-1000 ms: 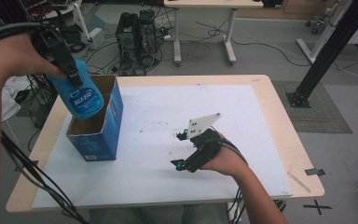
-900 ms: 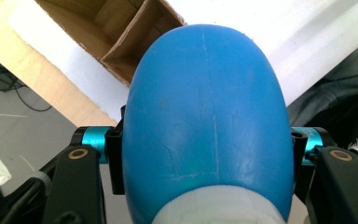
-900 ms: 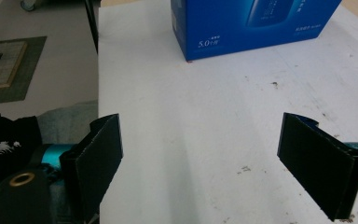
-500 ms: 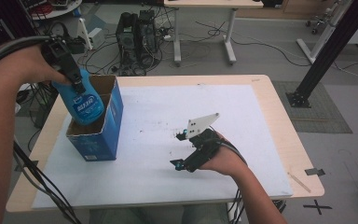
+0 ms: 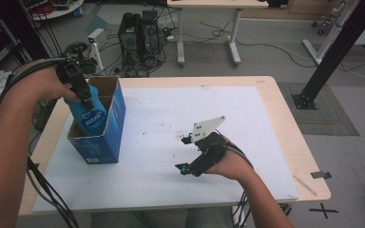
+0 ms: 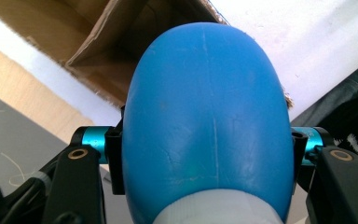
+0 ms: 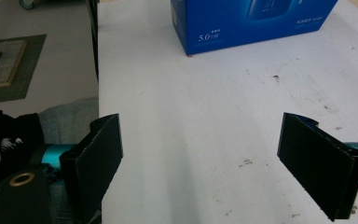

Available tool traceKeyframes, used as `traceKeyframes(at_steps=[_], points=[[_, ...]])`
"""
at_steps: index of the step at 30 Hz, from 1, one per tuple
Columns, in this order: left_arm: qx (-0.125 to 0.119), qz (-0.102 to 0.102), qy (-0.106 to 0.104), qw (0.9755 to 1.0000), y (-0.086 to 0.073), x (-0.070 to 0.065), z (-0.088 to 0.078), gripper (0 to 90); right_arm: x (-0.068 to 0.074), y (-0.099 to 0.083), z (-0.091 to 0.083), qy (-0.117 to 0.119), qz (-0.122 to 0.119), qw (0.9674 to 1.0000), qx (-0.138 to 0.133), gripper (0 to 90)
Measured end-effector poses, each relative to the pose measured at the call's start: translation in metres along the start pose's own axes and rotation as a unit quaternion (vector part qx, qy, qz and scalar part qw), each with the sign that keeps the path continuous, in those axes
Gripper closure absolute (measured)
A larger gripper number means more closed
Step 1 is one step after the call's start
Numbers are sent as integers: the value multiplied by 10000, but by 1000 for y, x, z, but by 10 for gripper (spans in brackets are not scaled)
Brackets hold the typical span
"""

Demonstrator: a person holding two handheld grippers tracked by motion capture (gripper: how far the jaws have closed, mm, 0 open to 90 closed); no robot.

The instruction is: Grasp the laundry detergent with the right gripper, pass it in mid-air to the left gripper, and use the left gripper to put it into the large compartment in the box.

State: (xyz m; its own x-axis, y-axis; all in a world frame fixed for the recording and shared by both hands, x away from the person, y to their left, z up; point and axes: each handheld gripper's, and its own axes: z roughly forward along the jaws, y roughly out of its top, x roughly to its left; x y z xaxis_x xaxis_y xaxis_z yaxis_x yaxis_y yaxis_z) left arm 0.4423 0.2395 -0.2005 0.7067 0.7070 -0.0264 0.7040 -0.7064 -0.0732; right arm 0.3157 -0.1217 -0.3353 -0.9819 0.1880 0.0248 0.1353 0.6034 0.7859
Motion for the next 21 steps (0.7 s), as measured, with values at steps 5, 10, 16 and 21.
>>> traceKeyframes(at_steps=[5,10,16,21], points=[[21,-35,-44,10000,3,3,20,390,2,0,0,21,0,10000,44,132],[106,-24,-156,9998,5,6,38,390,3,0,3,44,-3,10000,13,131],[146,7,-161,9998,7,9,56,390,3,-1,5,38,-7,10000,20,132],[184,60,-197,9996,9,11,67,390,3,-2,5,36,0,10000,23,132]])
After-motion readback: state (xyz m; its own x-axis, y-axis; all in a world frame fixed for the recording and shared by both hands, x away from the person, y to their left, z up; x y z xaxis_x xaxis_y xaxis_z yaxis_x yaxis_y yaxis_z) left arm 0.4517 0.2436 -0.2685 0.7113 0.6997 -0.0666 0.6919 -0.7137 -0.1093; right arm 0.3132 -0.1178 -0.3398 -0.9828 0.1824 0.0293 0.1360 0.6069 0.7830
